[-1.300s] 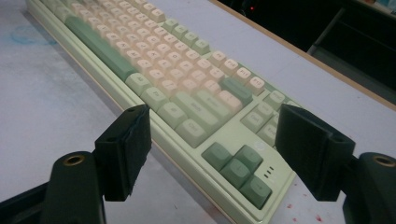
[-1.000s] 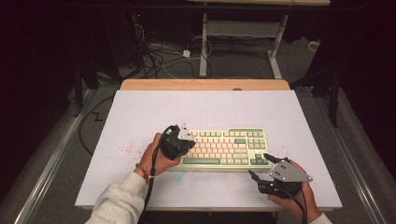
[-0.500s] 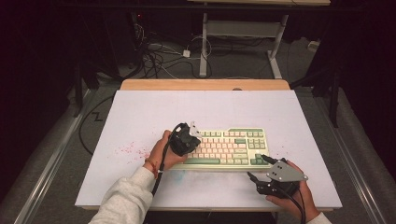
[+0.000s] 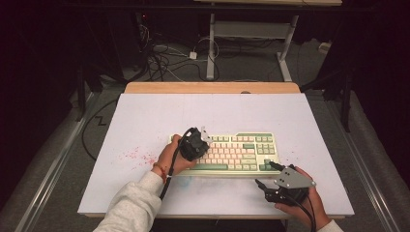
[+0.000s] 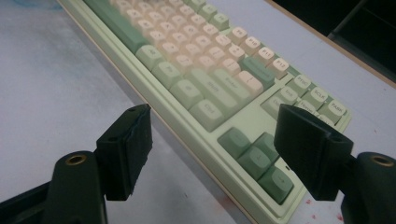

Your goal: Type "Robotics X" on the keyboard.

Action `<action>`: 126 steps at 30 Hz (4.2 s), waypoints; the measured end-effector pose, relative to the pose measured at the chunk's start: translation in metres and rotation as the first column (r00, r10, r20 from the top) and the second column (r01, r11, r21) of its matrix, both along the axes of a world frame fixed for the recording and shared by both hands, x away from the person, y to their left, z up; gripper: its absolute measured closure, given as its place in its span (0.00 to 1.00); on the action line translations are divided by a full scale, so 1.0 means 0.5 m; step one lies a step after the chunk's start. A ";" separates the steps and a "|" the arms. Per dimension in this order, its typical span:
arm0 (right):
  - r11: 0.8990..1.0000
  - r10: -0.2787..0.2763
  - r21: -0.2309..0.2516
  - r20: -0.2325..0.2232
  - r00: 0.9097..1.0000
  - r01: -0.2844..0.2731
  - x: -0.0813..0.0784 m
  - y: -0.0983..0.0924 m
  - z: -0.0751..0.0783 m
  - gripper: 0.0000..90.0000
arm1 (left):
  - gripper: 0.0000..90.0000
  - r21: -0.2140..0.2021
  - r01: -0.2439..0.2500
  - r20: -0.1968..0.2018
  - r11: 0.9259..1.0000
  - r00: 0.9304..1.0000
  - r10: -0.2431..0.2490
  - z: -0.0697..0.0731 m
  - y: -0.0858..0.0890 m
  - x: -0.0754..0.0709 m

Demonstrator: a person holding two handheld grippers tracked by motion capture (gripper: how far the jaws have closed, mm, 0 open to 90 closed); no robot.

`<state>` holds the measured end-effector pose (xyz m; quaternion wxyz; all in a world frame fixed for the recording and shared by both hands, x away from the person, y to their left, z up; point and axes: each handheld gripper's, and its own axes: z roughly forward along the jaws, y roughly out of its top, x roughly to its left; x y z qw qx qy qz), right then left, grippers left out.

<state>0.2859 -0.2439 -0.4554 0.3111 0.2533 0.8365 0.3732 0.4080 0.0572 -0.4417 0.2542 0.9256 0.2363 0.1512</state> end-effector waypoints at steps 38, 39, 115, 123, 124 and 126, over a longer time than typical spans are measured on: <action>1.000 0.011 0.004 0.009 1.000 -0.011 -0.003 0.000 0.003 0.31 | 0.49 -0.146 -0.030 0.196 0.989 0.979 0.059 0.046 0.063 -0.051; 1.000 0.011 0.004 0.009 1.000 -0.011 -0.003 0.000 0.003 0.31 | 0.49 -0.148 -0.028 0.203 0.989 0.977 0.058 0.045 0.065 -0.053; 0.996 0.076 0.063 -0.097 0.992 -0.070 0.118 0.132 0.044 0.86 | 0.19 -0.139 -0.175 0.241 0.975 0.949 0.205 -0.059 0.281 -0.225; 0.997 0.079 0.013 -0.166 0.983 -0.078 0.168 0.190 0.032 1.00 | 0.19 -0.134 -0.167 0.229 0.977 0.954 0.195 -0.064 0.280 -0.225; 0.997 0.074 0.007 -0.169 0.983 -0.073 0.173 0.195 0.031 1.00 | 0.19 -0.133 -0.167 0.228 0.977 0.954 0.194 -0.064 0.280 -0.225; 0.997 0.077 0.012 -0.173 0.982 -0.076 0.186 0.202 0.031 1.00 | 0.19 -0.127 -0.169 0.227 0.977 0.954 0.195 -0.065 0.281 -0.225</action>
